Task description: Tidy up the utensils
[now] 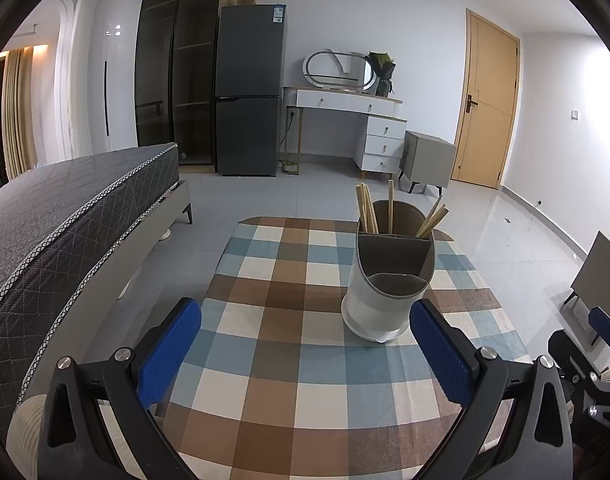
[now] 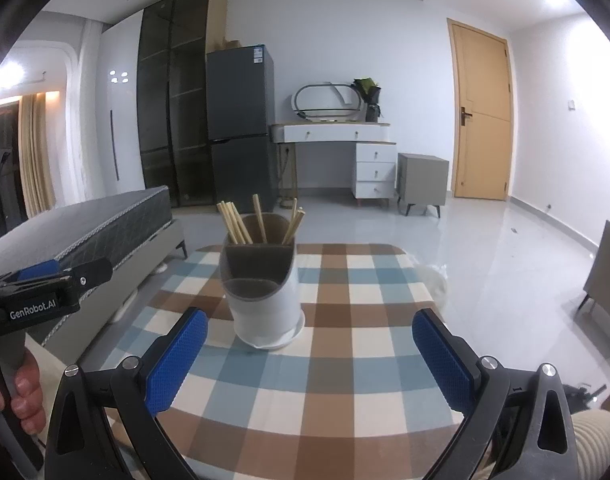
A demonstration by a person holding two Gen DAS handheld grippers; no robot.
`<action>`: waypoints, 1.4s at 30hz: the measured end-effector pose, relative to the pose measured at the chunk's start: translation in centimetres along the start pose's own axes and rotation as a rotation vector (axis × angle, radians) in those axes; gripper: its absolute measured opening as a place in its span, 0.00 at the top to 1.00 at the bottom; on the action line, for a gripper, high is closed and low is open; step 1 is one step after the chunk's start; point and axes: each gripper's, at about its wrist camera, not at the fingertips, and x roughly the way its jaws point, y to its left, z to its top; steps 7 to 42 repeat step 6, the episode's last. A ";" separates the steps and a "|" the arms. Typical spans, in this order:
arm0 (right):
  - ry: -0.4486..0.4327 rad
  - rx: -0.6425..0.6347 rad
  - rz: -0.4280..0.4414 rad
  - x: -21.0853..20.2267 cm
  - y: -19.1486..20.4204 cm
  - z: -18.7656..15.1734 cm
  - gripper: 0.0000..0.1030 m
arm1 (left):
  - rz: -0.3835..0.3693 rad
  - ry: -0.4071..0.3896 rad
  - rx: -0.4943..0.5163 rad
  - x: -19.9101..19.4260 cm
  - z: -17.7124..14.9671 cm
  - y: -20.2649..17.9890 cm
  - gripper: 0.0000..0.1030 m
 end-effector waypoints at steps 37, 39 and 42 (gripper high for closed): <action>0.004 0.000 -0.001 0.1 -0.1 0.0 0.00 | -0.006 0.003 -0.001 0.0 0.0 -0.1 0.02; 0.004 0.000 -0.001 0.1 -0.1 0.0 0.00 | -0.006 0.003 -0.001 0.0 0.0 -0.1 0.02; 0.004 0.000 -0.001 0.1 -0.1 0.0 0.00 | -0.006 0.003 -0.001 0.0 0.0 -0.1 0.02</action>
